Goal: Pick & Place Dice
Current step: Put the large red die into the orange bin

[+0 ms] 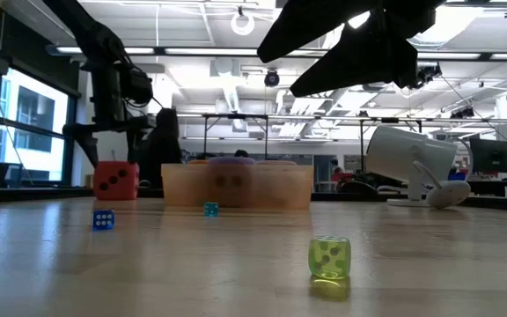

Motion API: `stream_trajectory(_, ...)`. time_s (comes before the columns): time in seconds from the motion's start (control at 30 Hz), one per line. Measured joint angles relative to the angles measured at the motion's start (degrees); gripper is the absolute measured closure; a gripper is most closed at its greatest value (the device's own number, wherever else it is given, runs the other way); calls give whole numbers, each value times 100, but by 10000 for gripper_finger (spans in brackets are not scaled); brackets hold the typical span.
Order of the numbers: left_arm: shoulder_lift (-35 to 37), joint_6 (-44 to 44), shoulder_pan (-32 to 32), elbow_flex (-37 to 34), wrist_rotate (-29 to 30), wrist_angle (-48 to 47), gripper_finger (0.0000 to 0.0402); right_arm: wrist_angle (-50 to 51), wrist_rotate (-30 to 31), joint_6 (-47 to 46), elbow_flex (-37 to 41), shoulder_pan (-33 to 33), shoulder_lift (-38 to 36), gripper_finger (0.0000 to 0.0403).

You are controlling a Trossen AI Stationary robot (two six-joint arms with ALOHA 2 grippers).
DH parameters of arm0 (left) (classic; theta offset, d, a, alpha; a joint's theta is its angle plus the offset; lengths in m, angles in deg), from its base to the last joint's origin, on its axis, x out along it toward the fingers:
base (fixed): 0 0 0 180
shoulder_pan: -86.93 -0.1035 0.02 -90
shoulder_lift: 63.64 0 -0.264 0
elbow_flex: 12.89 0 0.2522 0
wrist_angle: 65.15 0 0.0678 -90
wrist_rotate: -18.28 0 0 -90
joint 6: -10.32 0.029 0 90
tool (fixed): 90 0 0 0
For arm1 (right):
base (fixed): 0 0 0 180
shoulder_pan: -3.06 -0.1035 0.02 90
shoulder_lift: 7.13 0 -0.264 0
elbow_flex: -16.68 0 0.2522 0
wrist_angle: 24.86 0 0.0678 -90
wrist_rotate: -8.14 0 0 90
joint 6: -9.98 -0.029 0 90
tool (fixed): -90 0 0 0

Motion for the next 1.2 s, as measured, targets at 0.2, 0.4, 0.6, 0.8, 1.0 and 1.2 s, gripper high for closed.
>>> stream_trajectory(0.2,-143,-42,-4,-22,-304,242,26,5,0,2,0,0,0,145)
stream_trajectory(0.4,-151,79,2,-25,-172,307,26,33,0,4,0,0,0,145)
stream_trajectory(0.6,-402,114,2,-55,-145,413,26,33,2,2,0,0,0,145)
stream_trajectory(0.8,-841,306,0,-46,-172,427,26,35,2,1,0,0,0,145)
stream_trajectory(1.0,-878,309,-9,-55,-110,600,26,39,2,2,0,15,0,145)
stream_trajectory(1.2,-880,456,-37,-64,-65,647,26,39,2,2,0,13,0,145)
